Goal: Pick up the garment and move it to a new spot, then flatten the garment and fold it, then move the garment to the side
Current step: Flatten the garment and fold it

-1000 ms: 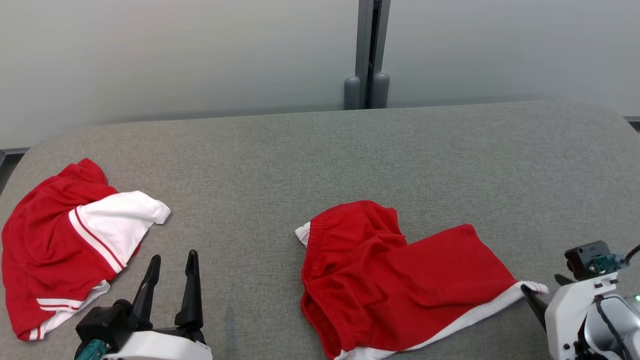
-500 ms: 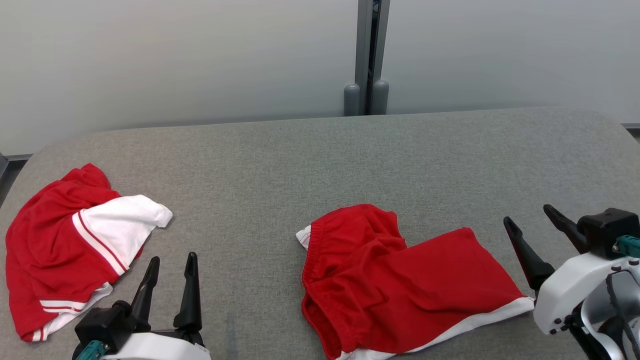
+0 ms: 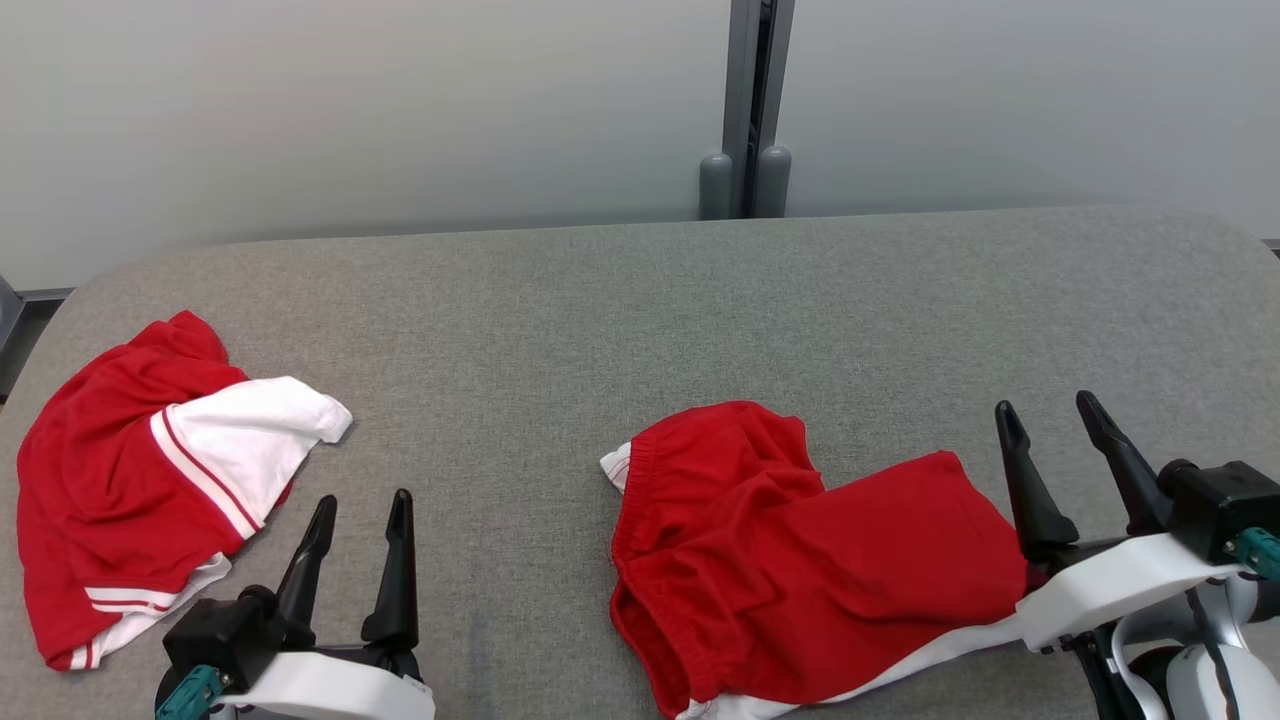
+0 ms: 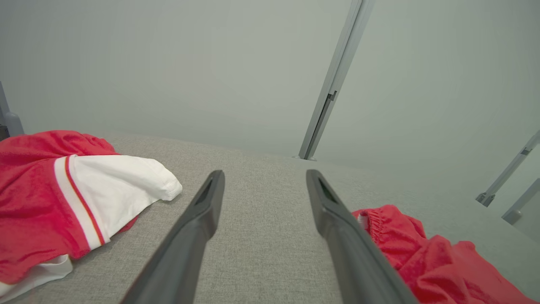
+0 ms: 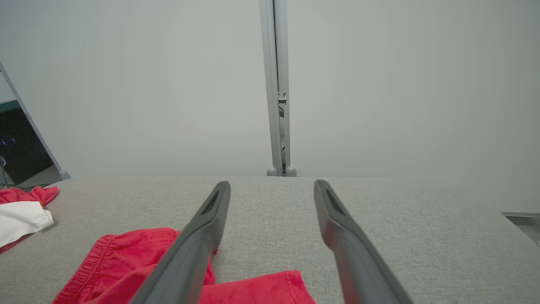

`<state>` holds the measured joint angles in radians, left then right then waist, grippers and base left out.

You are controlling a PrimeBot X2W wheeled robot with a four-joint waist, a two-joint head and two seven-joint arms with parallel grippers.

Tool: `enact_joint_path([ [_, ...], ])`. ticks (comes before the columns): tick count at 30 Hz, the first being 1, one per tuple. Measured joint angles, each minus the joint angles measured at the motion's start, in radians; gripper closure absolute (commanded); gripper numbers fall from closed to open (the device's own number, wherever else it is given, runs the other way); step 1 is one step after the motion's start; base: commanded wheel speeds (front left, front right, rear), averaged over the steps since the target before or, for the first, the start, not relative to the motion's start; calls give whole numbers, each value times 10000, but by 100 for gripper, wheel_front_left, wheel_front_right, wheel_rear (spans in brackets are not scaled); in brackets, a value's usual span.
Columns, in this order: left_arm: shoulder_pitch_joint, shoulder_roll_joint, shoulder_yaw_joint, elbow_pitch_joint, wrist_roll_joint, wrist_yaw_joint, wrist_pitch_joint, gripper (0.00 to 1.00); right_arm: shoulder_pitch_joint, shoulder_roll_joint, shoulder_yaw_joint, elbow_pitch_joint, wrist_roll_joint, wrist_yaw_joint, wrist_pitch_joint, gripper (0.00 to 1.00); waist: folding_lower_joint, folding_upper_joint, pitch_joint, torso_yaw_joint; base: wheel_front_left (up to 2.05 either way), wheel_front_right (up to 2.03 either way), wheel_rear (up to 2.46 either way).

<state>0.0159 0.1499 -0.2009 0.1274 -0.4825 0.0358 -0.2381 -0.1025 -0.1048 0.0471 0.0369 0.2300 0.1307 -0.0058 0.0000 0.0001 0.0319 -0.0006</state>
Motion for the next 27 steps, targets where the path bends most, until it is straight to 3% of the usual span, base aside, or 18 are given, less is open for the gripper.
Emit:
enact_joint_path([
  [7,-34,111,-238,-198,63,-56,324,0,-218,-44,79,564,77,0,-249,0,0,0,-32,-19,0,0,0],
  [16,-93,244,-2406,-539,-268,-1202,3584,0,-466,-278,132,932,36,0,-238,0,0,0,41,-75,0,0,0],
  [23,-198,249,-3682,-706,-1367,-1509,5958,0,-717,-414,102,959,10,0,-203,0,0,0,319,-347,0,0,0],
  [27,-337,293,-3948,-681,-1850,-1553,6761,0,-792,-420,224,1034,67,0,-194,0,0,0,456,-551,0,0,0],
])
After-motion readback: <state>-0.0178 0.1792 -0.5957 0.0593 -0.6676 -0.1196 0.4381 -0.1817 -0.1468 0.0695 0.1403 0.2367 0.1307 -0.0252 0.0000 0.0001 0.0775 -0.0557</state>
